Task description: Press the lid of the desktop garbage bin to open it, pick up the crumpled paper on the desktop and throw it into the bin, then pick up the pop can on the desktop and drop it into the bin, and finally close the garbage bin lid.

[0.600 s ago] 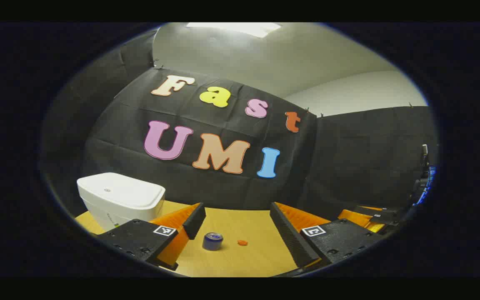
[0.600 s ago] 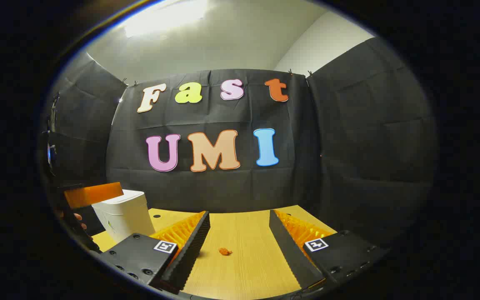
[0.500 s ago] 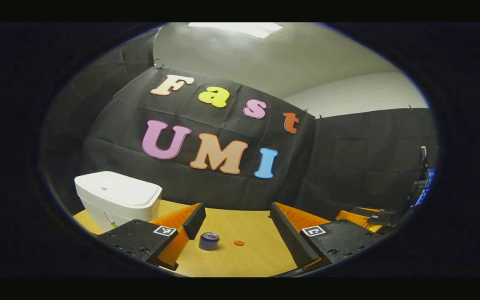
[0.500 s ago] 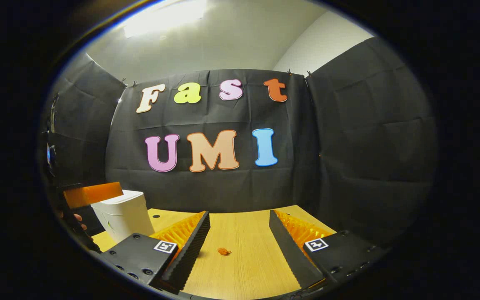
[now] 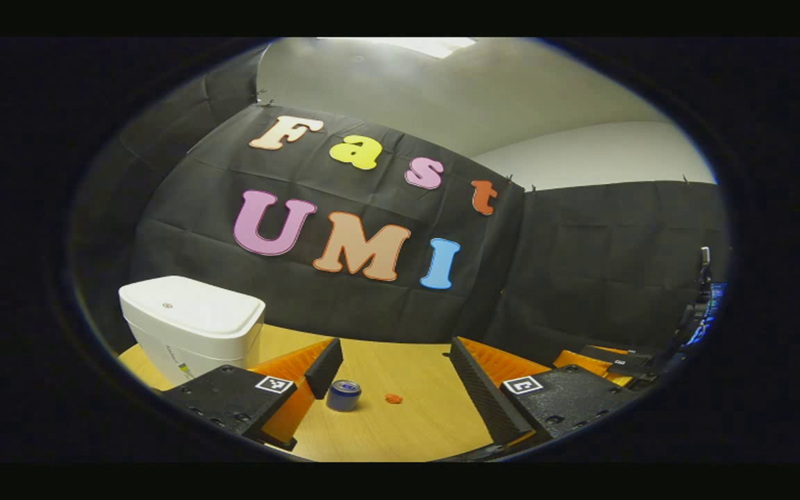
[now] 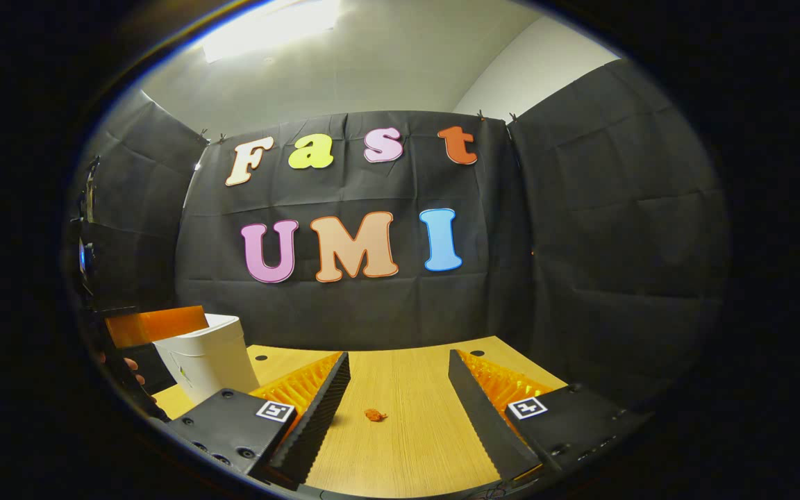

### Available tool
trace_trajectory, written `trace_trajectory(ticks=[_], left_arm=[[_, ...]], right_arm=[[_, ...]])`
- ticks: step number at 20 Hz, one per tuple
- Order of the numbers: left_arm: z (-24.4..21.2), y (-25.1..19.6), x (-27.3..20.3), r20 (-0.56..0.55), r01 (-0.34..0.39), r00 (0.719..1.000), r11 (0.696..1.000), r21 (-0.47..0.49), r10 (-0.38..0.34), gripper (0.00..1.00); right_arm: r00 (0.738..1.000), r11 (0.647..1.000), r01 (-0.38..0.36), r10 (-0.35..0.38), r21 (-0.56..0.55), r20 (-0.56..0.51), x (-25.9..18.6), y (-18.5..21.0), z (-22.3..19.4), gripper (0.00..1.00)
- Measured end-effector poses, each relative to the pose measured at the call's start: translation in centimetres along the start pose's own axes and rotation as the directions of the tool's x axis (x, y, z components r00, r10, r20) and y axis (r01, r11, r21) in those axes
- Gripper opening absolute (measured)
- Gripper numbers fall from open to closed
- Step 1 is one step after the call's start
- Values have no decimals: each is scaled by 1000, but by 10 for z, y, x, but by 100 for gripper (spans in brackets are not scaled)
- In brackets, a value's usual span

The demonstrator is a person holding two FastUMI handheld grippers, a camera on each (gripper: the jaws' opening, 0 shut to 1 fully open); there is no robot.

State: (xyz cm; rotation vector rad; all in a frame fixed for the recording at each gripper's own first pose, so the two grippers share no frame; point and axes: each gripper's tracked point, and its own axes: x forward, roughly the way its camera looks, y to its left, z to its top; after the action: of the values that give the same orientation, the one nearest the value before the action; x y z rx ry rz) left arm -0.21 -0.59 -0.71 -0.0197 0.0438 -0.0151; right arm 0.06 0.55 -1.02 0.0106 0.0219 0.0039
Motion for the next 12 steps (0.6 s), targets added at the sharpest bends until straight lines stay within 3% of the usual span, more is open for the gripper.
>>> trace_trajectory(ticks=[12], left_arm=[[27,25,1,52,-67,996,998,3,67,93]], right_arm=[[998,998,-62,63,27,-19,2,18,-13,95]])
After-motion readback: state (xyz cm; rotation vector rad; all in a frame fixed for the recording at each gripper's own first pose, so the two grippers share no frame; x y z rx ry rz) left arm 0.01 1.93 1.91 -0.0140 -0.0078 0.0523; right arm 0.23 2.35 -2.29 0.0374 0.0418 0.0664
